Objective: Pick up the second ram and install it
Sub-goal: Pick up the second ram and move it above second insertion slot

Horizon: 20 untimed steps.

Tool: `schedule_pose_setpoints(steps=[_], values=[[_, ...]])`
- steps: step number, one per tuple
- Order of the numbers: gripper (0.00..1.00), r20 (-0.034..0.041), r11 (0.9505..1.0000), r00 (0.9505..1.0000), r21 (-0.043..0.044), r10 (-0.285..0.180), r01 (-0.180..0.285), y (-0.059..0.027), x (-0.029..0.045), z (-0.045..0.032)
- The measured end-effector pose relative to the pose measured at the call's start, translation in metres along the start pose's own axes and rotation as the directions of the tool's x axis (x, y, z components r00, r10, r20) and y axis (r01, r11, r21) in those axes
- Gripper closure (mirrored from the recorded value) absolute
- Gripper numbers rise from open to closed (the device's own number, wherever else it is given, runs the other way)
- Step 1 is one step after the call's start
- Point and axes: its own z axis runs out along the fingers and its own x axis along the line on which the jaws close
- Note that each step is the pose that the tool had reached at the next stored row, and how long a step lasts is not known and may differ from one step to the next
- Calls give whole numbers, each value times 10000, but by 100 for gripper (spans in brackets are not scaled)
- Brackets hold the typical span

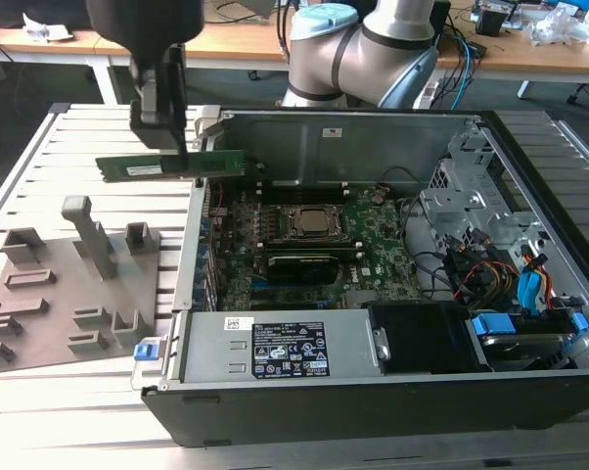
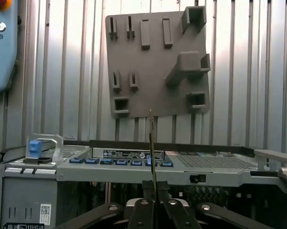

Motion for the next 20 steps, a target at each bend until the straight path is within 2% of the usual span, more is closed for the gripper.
schedule_pose_setpoints(steps=[1, 2, 4, 5, 8, 10, 12, 15, 17, 20], values=[[86, 0, 10000, 10000, -1, -1, 1, -58, 2, -2], [86, 1, 10000, 10000, 0, 1, -1, -154, 6, -4], [86, 0, 10000, 10000, -1, -2, 2, -231, 9, -7], [86, 0, 10000, 10000, -2, 0, 0, -357, 14, -11], [86, 1, 10000, 10000, -3, 1, -1, -642, 25, -19], [86, 1, 10000, 10000, -4, 0, 0, -750, 30, -22], [86, 0, 10000, 10000, -4, 1, -1, -817, 32, -25], [86, 1, 10000, 10000, -7, -1, 1, -1013, 40, -30], [86, 1, 10000, 10000, -8, 0, 0, -1074, 43, -32], [86, 2, 10000, 10000, -11, 1, -1, -1267, 50, -38]])
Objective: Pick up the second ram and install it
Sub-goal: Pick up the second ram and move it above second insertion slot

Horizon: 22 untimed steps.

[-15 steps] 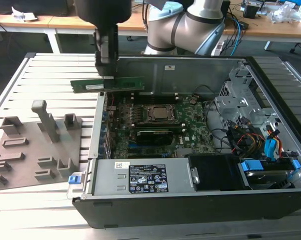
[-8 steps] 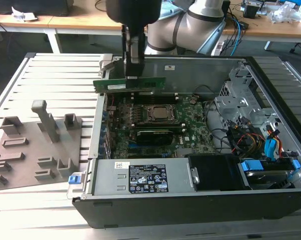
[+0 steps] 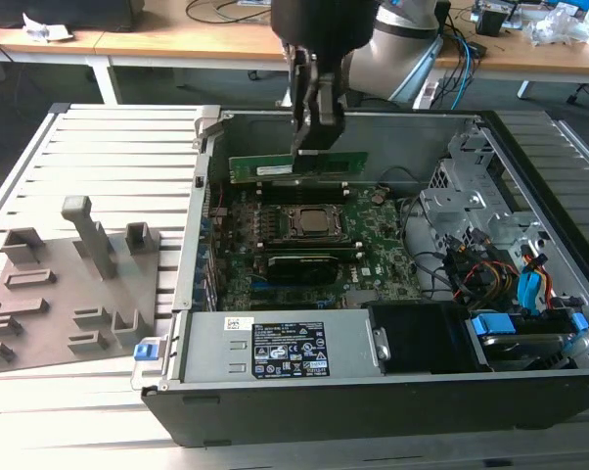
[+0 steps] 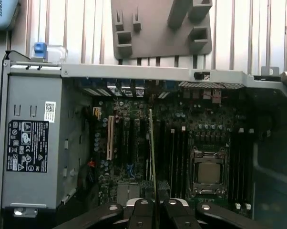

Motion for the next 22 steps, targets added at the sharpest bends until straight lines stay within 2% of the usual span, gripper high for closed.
schedule_pose_setpoints(steps=[3, 6, 18, 19, 20, 22], values=[[86, 0, 10000, 10000, -3, 0, 0, -142, 6, -4], [86, 1, 10000, 10000, -11, -2, 2, -323, 13, -10], [86, 1, 10000, 10000, -28, -1, 1, -791, 31, -24], [86, 1, 10000, 10000, -31, -2, 2, -870, 34, -27], [86, 0, 10000, 10000, -33, 2, -2, -905, 34, -27], [86, 3, 10000, 10000, -33, 78, -78, -907, 30, -25]])
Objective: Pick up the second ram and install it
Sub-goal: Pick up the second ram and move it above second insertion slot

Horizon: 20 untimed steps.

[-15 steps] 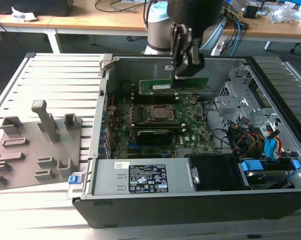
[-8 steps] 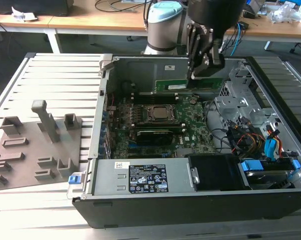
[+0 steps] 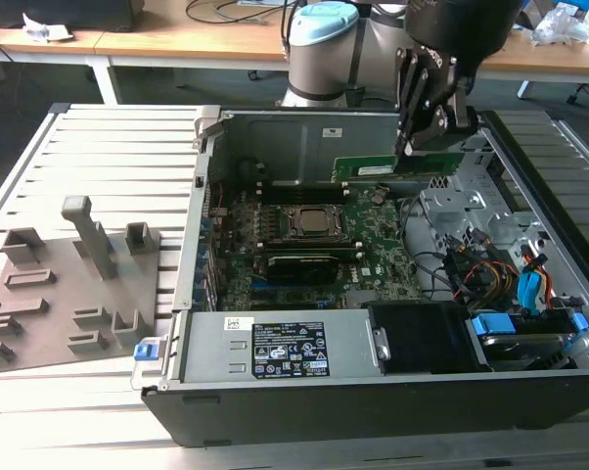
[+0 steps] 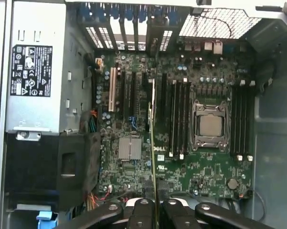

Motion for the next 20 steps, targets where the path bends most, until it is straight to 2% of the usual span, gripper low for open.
schedule_pose_setpoints(steps=[3, 5, 9, 16, 18, 20], values=[[86, 30, 9972, 9972, 0, 746, -746, 4, -5, 8], [86, 40, 9971, 9971, -1, 757, -757, 26, -16, 9], [86, 48, 9971, 9971, -2, 758, -758, 59, -90, 13], [86, 49, 9971, 9971, -2, 762, -762, 63, -360, 39], [86, 52, 9971, 9971, -2, 760, -760, 60, -395, 76], [86, 50, 9971, 9971, -2, 762, -762, 59, -396, 108]])
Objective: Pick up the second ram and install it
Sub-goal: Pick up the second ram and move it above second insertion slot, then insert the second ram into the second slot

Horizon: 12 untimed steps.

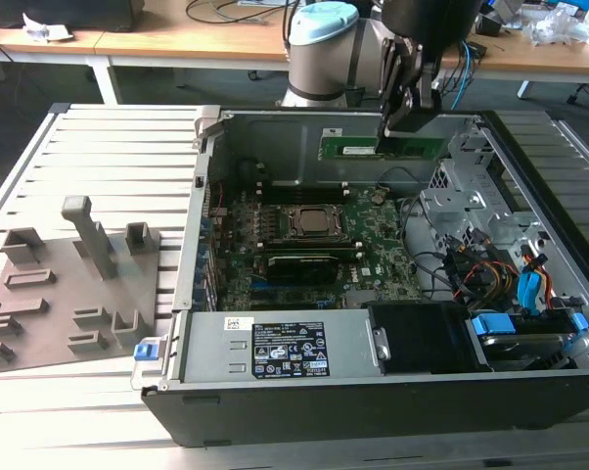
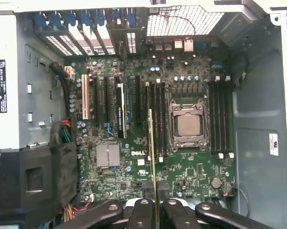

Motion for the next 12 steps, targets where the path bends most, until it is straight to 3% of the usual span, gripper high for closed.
schedule_pose_setpoints(steps=[12], values=[[86, 1, 10000, 10000, 0, 0, 0, -2, 0, 50]])
